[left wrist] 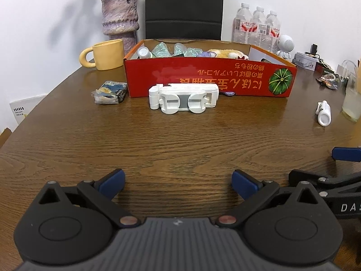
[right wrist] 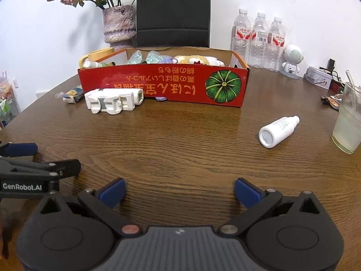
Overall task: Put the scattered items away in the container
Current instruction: 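Move both tools toward the white spray bottle and white holder, then grasp the white spray bottle with the right tool while the left tool grasps the white holder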
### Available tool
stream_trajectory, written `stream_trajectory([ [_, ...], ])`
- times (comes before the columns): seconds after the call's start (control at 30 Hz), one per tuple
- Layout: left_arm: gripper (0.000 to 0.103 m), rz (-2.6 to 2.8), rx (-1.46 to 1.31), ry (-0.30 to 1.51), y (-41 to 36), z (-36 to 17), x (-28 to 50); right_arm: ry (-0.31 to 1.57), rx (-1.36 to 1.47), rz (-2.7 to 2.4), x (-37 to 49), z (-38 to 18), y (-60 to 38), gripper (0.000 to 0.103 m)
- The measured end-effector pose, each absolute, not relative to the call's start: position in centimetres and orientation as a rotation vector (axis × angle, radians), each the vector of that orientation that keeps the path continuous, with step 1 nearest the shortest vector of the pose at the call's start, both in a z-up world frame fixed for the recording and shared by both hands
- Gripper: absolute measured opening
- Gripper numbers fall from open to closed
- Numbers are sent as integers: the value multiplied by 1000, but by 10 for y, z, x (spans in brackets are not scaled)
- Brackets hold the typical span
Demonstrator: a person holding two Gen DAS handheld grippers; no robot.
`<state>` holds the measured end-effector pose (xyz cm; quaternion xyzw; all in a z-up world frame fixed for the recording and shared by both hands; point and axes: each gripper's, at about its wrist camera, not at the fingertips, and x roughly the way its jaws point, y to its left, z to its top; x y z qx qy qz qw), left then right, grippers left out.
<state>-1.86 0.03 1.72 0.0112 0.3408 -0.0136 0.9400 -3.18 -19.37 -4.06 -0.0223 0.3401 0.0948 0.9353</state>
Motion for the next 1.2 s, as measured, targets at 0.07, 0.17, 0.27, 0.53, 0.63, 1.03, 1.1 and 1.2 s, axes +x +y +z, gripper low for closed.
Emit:
stream_trajectory([
  [0.07,103,-23,21,696,0,17,-18,694,-45,192,-33,-41,-193,103],
  [0.17,103,-20,21,696,0,17,-18,695,-44,193,-31,-41,-193,103],
  [0.27,103,-12,17,694,-1,18,-17,700,-55,222,-29,-40,-194,103],
  [0.53,103,-185,-74,635,0,65,47,794,49,123,7,-9,-256,103],
  [0.63,103,-157,45,617,-8,73,83,843,93,43,41,-5,-284,103],
  [1.03,95,-249,28,723,-11,56,90,851,95,56,98,-27,-291,87],
  [1.1,78,-348,-69,820,-15,62,72,819,19,58,92,-30,-281,78],
  [1.2,81,-414,-77,782,-19,75,44,778,-34,129,81,-30,-273,61],
])
